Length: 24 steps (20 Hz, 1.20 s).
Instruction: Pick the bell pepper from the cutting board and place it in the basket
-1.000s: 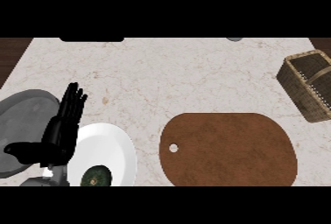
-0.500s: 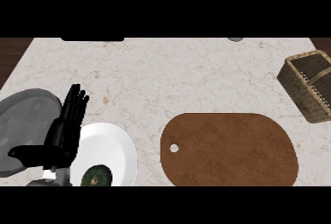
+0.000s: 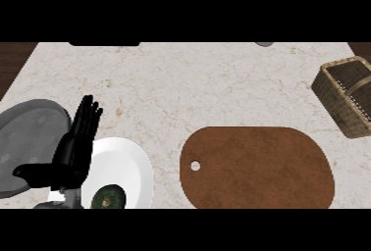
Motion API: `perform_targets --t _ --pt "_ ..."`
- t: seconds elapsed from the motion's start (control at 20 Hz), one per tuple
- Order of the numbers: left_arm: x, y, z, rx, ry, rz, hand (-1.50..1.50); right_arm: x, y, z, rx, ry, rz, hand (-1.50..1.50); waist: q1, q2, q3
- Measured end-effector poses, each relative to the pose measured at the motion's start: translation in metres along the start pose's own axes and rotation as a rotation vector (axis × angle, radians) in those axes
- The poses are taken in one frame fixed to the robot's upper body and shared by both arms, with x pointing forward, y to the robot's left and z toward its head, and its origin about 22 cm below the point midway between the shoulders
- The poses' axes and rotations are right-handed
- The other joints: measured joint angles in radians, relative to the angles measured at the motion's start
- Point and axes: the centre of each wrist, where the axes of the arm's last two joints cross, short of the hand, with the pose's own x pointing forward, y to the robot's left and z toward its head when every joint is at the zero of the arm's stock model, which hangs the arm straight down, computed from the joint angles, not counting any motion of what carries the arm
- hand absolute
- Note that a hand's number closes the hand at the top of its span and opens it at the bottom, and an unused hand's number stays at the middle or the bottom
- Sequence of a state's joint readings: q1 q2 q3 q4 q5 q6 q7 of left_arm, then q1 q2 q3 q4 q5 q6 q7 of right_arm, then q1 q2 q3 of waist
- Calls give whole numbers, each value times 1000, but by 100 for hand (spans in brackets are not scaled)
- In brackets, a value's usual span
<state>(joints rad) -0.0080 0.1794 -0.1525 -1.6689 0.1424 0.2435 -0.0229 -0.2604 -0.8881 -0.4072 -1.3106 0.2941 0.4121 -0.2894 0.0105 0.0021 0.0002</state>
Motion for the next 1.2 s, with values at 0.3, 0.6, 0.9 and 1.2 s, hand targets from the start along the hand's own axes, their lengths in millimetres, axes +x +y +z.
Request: perform_targets --t 0.3,0.6,0.9,1.2 --pt "3 3 2 15 1 3 0 -21 11 -5 4 14 -24 150 -3 -1 0" --pt "1 7 0 6 1 1 0 -47 19 -9 -18 90 -56 -150 -1 0 0" --pt "8 5 -2 5 -5 -1 0 -64 28 -16 11 85 -43 -150 1 0 0" --pt "0 7 -6 7 1 -1 0 -65 27 -26 -42 35 -131 -150 -2 0 0"
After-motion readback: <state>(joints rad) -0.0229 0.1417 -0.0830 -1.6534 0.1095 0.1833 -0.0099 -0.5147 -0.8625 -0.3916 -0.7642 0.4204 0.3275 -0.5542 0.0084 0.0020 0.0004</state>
